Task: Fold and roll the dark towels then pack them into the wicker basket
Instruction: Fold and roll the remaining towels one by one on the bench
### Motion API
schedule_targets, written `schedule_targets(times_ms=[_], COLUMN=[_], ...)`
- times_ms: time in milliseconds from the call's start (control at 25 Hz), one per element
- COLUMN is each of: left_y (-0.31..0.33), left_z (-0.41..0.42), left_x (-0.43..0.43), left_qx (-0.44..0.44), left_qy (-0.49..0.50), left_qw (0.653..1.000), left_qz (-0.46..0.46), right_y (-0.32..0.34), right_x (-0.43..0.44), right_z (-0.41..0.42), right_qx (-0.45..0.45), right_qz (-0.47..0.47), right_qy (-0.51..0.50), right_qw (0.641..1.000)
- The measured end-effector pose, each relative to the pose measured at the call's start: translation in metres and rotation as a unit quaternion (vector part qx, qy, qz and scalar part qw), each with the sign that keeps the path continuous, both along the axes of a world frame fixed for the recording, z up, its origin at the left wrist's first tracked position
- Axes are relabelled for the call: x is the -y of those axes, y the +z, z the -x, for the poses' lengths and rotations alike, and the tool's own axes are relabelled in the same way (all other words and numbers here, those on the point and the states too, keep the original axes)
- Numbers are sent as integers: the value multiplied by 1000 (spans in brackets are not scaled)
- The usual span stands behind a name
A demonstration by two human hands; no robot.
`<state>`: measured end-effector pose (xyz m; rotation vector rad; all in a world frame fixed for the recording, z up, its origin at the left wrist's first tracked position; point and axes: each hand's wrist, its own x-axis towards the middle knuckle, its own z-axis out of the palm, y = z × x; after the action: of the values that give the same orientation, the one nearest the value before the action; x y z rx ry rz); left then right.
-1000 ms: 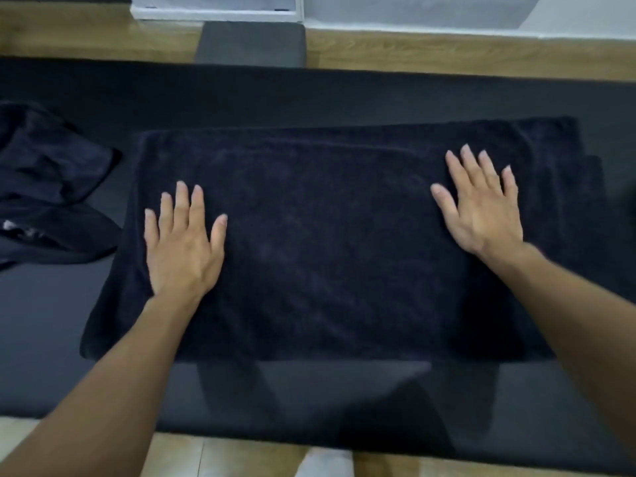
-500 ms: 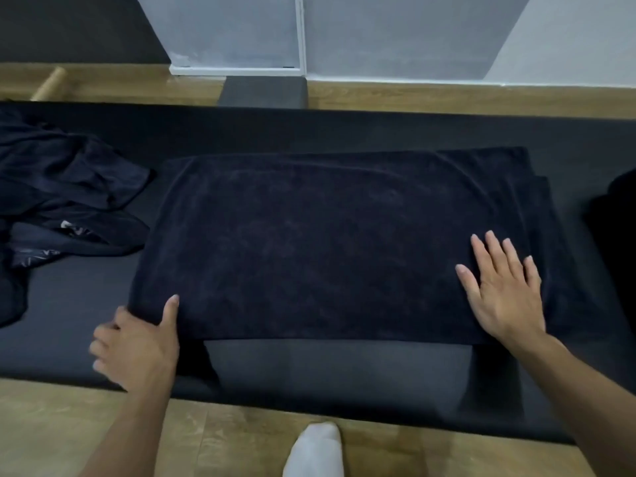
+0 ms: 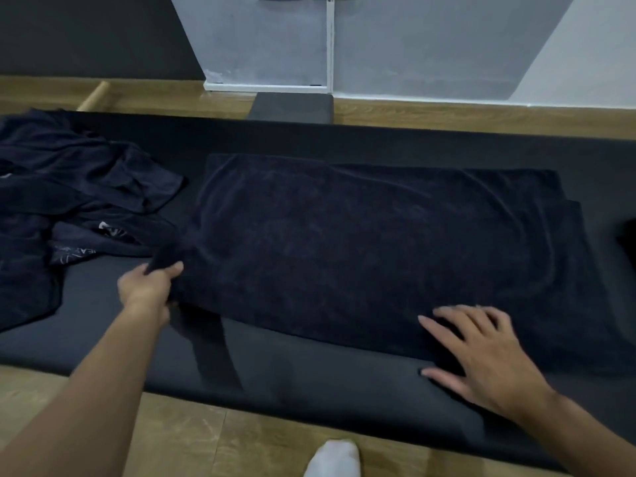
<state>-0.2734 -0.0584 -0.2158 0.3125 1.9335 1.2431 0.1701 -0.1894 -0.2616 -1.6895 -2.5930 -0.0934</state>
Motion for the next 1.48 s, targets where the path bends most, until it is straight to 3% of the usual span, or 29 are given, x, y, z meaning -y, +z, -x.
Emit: schedule_targets(times_ms=[120, 240, 320, 440, 560, 640, 720, 840, 960, 1080, 1160, 1280, 1360, 1480], left_y=[6, -7, -14, -23, -27, -23, -11, 1, -12, -25, -22, -18, -15, -6], left_z=[5, 0, -8, -16, -27, -38, -53, -86, -128, -146, -150, -151, -134, -97], left_x=[-42, -46, -41, -40, -51, -73, -113, -163, -133, -55, -4, 43, 45, 34], left_qx=[31, 103, 154, 191, 136, 90, 76, 126, 90, 140, 146, 74, 21, -84], left_qy=[63, 114, 31, -90, -76, -66, -65, -76, -182, -229, -284, -405, -365, -309], left_qw=[995, 988, 986, 974, 988, 993, 992, 977, 976, 963, 947, 906, 928, 947], left_qz=[-67, 3, 60, 85, 12, -28, -74, -154, -73, -7, 32, 101, 68, 31], right_y=[4, 23, 38, 51, 46, 36, 28, 23, 33, 44, 49, 65, 71, 59], right_x=[-12, -50, -109, -211, -258, -270, -269, -255, -226, -185, -160, -130, -99, -42], right_z=[53, 96, 102, 80, 61, 50, 34, 4, -23, -38, -35, -28, -24, 0], right_qx=[-25, -90, -138, -106, -76, -109, -178, -241, -248, -196, -211, -249, -247, -244], right_qz=[17, 97, 119, 160, 222, 233, 219, 178, 233, 292, 322, 379, 419, 454], right_qy=[51, 83, 9, -196, -292, -313, -340, -412, -431, -414, -411, -434, -438, -405], right_qw=[998, 988, 983, 962, 927, 914, 897, 861, 836, 840, 826, 778, 756, 755])
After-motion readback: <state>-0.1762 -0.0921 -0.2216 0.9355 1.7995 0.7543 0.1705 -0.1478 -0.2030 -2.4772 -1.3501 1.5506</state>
